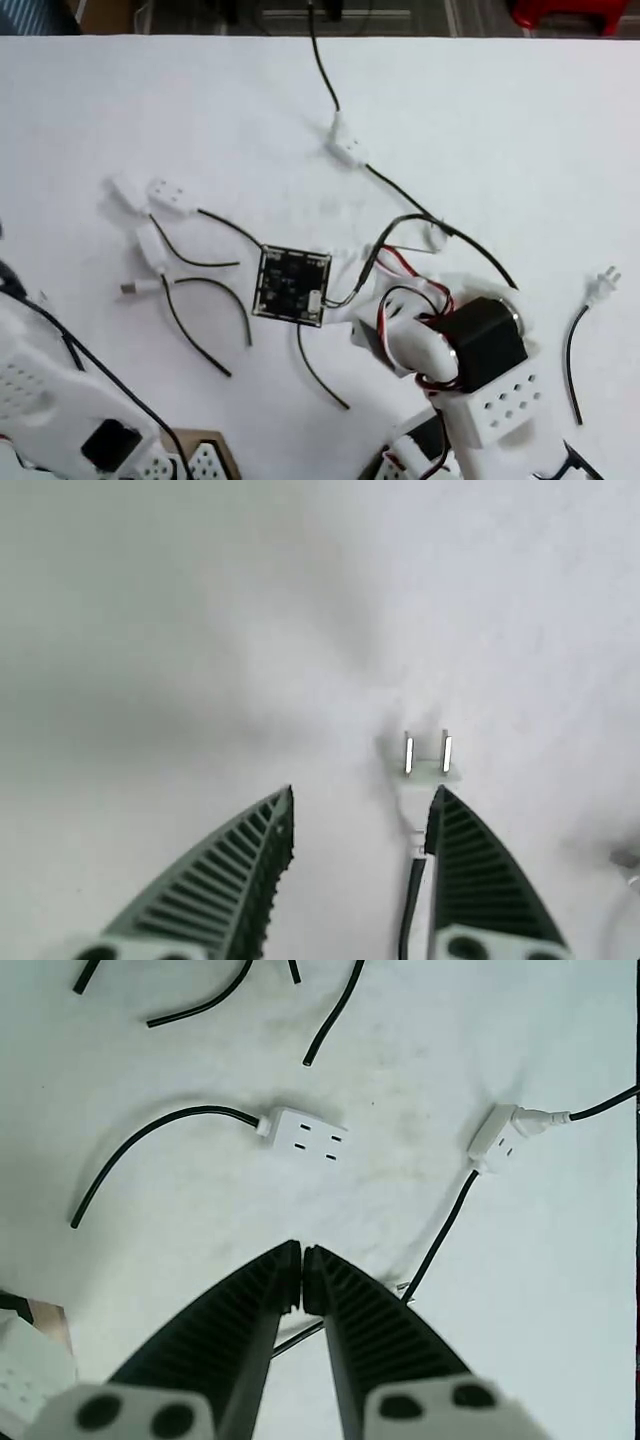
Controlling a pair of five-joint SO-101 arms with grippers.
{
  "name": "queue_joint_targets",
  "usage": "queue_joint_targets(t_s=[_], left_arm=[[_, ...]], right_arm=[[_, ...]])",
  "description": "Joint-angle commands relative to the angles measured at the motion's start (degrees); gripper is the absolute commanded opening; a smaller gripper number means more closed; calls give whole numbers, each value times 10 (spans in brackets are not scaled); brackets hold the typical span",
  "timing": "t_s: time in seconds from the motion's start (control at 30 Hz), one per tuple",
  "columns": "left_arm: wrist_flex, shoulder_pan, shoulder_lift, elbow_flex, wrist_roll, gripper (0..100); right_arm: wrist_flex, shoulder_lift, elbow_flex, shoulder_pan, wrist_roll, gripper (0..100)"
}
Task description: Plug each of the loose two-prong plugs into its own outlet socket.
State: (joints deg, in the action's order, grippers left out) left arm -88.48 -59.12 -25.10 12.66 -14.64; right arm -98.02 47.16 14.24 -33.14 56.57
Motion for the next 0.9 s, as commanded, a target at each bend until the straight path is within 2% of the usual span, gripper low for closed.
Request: queue_joint_targets(t_s=[0.0, 0.23, 0.6, 0.87], left_arm=[[-22, -25, 5, 44, -30, 222], [-25, -29, 0, -4, -53, 222], [139, 15, 0, -151, -49, 222], [159, 59, 0, -189, -48, 222]], right_arm=[[-1, 7, -4, 3, 5, 22], [-1, 7, -2, 2, 5, 22], [-3, 7, -1, 2, 3, 22], [-3, 7, -1, 2, 3, 22]])
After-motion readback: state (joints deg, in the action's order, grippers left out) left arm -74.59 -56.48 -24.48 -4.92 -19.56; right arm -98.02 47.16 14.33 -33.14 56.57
